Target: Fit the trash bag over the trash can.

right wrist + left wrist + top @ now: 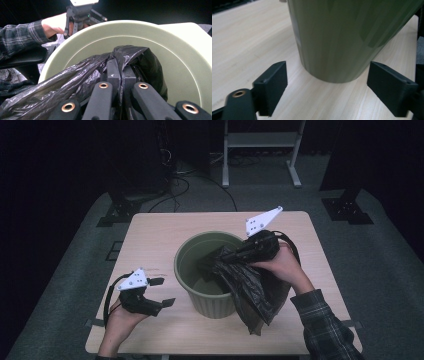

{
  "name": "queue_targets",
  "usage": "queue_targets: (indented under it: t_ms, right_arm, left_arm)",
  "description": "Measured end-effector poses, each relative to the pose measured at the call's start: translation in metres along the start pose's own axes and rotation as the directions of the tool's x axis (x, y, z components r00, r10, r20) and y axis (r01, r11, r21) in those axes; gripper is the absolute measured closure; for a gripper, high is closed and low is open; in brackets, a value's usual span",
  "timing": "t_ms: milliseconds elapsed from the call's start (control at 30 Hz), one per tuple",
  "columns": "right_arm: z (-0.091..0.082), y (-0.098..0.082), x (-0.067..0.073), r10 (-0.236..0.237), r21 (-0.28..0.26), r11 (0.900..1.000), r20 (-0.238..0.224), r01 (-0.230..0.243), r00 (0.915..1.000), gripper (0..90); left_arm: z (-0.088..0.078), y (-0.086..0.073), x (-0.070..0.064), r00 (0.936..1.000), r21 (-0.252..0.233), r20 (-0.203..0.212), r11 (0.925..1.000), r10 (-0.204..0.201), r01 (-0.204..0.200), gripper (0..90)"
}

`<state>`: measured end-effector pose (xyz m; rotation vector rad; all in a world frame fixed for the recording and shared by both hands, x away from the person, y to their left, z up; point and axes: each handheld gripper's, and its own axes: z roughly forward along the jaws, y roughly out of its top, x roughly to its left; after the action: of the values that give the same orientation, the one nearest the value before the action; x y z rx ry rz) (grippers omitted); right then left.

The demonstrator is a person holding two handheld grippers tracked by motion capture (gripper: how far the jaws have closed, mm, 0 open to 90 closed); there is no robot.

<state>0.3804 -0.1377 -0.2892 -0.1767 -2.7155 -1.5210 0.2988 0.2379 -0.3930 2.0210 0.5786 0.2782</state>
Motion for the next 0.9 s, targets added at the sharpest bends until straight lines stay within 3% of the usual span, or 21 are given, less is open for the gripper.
queue_targets:
  t_ms: [167, 300, 433, 667, 900]
  right_arm:
    - [0.002, 0.001, -0.002, 0.001, 0.005, 1.0, -0.007, -0.001, 1.0, 88.7]
    - [0.001, 0.004, -0.002, -0.004, 0.004, 1.0, -0.01, 0.004, 0.9999, 88.7]
    - [0.0, 0.006, -0.001, -0.01, 0.002, 1.0, -0.008, 0.01, 0.9999, 88.7]
    - [0.001, 0.006, -0.003, -0.01, 0.002, 1.0, -0.013, 0.01, 0.9999, 88.7]
    - [0.001, 0.007, -0.003, -0.012, 0.004, 1.0, -0.029, 0.012, 0.9995, 88.9]
  left_arm:
    - [-0.014, 0.016, -0.003, 0.9989, -0.069, 0.047, 0.9976, 0.01, -0.007, 34.1]
    - [-0.023, 0.031, -0.006, 0.9954, -0.095, 0.092, 0.9954, 0.025, -0.016, 43.9]
    - [-0.029, 0.047, -0.01, 0.9922, -0.108, 0.108, 0.9928, 0.062, -0.05, 52.4]
    - [-0.033, 0.078, -0.011, 0.9865, -0.147, 0.123, 0.9851, 0.108, -0.089, 56.3]
    - [-0.017, 0.104, -0.002, 0.9832, -0.149, 0.114, 0.9809, 0.142, -0.125, 56.0]
